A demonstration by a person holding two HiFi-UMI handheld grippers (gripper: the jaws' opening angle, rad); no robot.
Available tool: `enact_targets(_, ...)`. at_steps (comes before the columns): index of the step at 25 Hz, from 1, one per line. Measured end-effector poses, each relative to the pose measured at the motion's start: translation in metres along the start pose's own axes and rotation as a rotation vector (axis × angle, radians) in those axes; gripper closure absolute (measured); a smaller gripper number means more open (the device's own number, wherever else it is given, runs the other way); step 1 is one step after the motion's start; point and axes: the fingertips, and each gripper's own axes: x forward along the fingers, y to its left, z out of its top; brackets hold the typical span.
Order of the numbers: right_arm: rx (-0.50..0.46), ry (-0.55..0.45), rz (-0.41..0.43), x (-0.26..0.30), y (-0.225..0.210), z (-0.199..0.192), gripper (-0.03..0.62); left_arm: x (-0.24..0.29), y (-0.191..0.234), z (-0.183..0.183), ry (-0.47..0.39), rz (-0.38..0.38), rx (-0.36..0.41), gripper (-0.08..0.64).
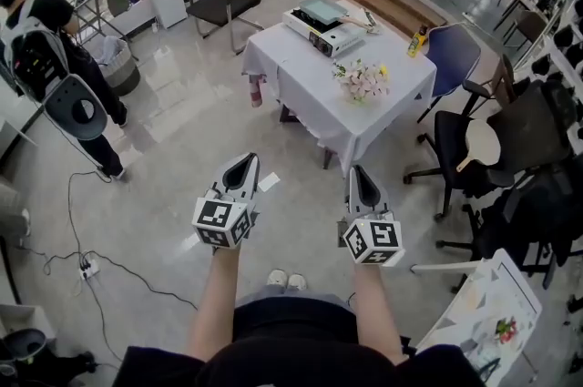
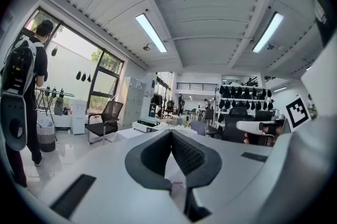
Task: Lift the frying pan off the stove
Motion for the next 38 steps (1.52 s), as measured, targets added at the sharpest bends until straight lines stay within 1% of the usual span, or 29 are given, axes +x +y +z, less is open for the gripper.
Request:
enact_targets(3, 0.002, -0.005, 0.023, 0.002, 0.004, 0.002, 0.564, -0.001, 0.002, -0.002, 0.007, 0.004, -0.004, 0.541)
enact_targets(7, 0.009, -0.005, 0.043, 0.006, 0.007, 0.000, 0.485, 0.002, 0.006, -0.008, 0.019, 0.004, -0.009, 0.541)
enact_targets(14, 0.025, -0.006, 0.064, 0.019, 0.007, -0.006, 0.405, 0.009, 0.020, -0.013, 0.028, 0.005, -0.018, 0.541)
enact_targets(20, 0.024, -0.019, 0.058, 0.042, 0.006, -0.004, 0.387, 0.017, 0.046, -0.006, 0.005, 0.007, -0.013, 0.541)
enact_targets(23, 0.025, -0.028, 0.048, 0.051, 0.003, -0.006, 0.383, 0.021, 0.056, -0.009, 0.003, 0.008, -0.007, 0.541)
enact_targets(30, 0.026, -0.057, 0.035, 0.078, -0.003, 0.003, 0.383, 0.026, 0.090, -0.009, 0.000, 0.040, -0.016, 0.541)
enact_targets(34, 0.011, -0.065, 0.041, 0.106, -0.006, 0.009, 0.383, 0.038, 0.113, -0.007, -0.008, 0.060, -0.020, 0.541)
enact_targets(38, -0.015, -0.067, 0.057, 0.147, -0.008, 0.010, 0.383, 0.065, 0.141, -0.003, -0.018, 0.073, -0.014, 0.541)
